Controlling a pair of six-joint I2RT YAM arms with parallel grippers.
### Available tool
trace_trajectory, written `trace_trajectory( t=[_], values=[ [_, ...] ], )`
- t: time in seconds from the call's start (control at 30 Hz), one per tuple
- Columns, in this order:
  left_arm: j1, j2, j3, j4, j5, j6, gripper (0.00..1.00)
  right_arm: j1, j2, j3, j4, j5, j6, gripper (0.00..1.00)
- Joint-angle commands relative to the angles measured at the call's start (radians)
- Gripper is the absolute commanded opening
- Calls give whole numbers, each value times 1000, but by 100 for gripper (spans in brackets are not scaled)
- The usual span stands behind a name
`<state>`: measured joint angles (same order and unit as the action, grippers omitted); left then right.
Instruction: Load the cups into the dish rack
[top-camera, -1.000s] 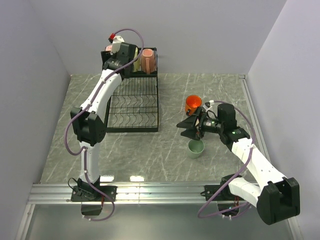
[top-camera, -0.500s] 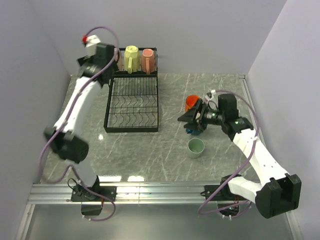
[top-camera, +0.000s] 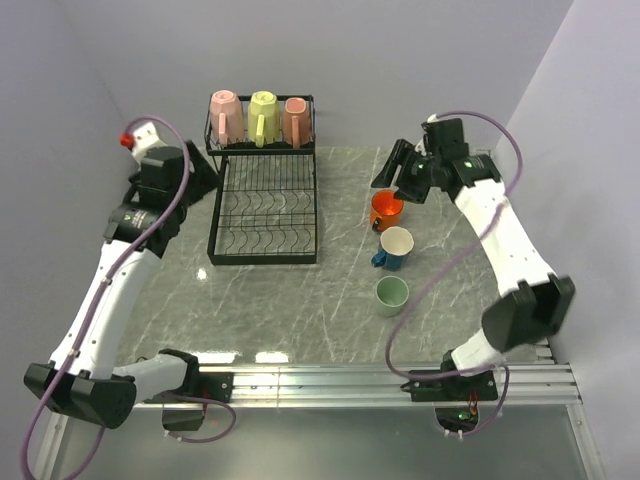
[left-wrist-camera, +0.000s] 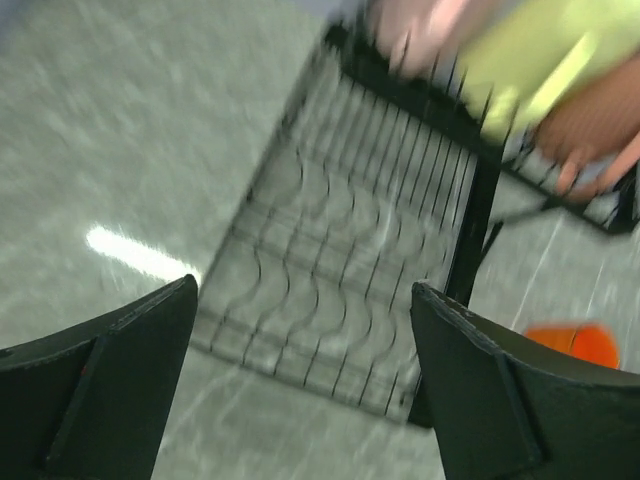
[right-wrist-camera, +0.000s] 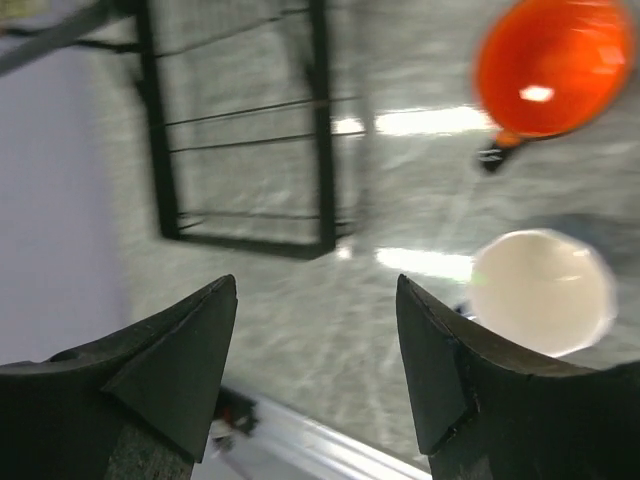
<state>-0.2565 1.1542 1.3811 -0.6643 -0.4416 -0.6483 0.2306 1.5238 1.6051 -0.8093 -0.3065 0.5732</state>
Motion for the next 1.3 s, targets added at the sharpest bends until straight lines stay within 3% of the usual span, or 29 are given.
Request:
trace_trajectory(
  t=[0.0, 0.27, 0.43, 0.83, 1.03, 1.17, 1.27],
  values=[
    [-1, -36, -63, -6, 170, -48, 92, -17, 125, 88, -159, 179, -105, 71],
    [-1, -134, -106, -84, 225, -7, 90, -66, 357, 306, -226, 342, -116, 71],
    [-1, -174, -139, -109, 236, -8, 90, -80, 502, 394, -234, 346, -127, 70],
    [-1, -206, -157, -132, 264, -47, 88, -89, 665, 417, -156, 311, -145, 60],
    [-1, -194, -134, -150, 256, -44, 88, -89, 696, 362, -116, 290, -136, 44],
    [-1, -186, -132, -144, 264, -42, 88, -89, 690, 320, -96, 284, -139, 11],
    [-1, -185, -146, -120, 274, -48, 91, -89, 681, 317, -97, 288, -145, 0]
  ],
)
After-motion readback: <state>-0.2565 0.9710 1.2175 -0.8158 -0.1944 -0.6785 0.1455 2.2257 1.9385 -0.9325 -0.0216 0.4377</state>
